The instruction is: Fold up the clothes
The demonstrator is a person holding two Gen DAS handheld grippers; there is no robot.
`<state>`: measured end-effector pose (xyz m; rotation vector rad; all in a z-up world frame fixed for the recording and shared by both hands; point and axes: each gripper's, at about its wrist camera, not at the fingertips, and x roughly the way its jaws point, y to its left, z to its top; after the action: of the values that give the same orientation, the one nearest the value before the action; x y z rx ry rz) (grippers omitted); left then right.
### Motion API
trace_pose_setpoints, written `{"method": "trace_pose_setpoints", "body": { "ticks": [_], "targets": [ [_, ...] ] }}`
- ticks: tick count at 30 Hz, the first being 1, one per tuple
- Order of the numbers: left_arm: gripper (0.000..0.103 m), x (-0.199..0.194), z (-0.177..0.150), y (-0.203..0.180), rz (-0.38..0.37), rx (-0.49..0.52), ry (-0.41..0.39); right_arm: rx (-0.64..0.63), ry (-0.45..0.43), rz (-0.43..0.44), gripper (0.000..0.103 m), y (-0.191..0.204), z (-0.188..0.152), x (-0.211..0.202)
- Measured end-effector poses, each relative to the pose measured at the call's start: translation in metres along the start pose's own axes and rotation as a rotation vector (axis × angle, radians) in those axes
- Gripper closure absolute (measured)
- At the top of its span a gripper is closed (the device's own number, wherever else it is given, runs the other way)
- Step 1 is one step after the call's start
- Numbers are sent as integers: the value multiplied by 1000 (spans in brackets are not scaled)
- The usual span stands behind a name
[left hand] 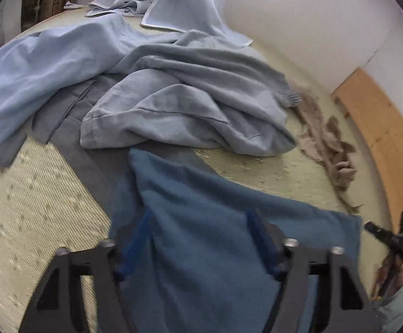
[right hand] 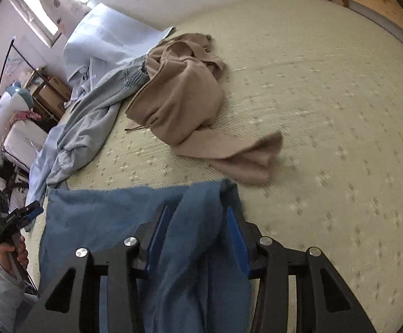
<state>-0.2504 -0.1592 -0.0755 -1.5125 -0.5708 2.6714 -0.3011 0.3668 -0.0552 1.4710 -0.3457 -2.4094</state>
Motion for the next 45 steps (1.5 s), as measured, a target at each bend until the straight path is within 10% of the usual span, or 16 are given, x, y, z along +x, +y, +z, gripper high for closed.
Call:
{"method": "trace_pose_setpoints", "body": {
  "ticks": [7,21,26,31,36,45],
  "targets": [
    [98,31,7,-1,86,64,48,-14,15,-48,100,0,3,16],
    [101,35,8,-5,138,83,-12,48,8,-179,99,-25,5,29],
    [101,35,10,-5,130,86,-10,46,-45,-227,74,-23,10,8],
    [91,30,11,-11,119,89,-4,37,-80,-194,64,-12,1,-20],
    [47,6,4,-17,43,86,-33,-49,-49,-167,64,15,-34,-38],
    [25,-47,-31,-6,-37,51,-42,-169,-7,-146,64,65,-109,-64]
  ]
}}
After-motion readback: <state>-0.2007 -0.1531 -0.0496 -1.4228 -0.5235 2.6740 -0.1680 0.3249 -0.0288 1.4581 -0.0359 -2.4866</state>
